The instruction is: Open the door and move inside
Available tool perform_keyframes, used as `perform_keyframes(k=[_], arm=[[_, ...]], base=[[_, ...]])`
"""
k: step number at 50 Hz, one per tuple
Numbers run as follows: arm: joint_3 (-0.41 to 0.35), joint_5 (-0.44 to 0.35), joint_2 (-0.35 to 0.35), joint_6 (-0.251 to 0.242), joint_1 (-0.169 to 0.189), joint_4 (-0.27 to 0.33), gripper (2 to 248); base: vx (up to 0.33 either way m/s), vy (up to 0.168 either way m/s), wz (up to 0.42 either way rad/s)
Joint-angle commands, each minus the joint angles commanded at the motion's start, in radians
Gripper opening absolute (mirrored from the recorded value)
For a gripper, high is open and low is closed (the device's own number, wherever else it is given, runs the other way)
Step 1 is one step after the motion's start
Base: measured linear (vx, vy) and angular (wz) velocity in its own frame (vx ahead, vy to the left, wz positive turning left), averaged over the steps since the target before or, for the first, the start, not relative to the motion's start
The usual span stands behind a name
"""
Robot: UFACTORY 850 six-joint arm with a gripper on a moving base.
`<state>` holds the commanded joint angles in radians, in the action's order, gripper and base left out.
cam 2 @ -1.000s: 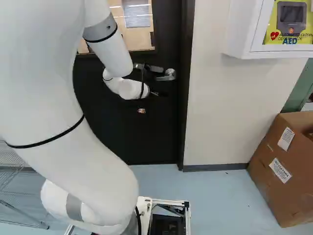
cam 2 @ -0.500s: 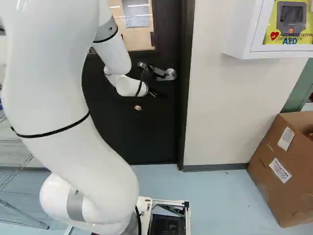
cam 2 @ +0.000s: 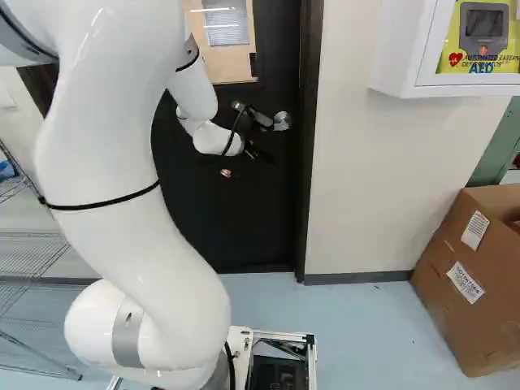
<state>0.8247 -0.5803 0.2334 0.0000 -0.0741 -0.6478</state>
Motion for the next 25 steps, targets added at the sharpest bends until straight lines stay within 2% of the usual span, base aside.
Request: perform_keyframes(k=[25], arm=[[0.133, 0.000, 0.112, 0.000, -0.032, 0.000, 247]], base=[[0.000, 0.000, 0.000]])
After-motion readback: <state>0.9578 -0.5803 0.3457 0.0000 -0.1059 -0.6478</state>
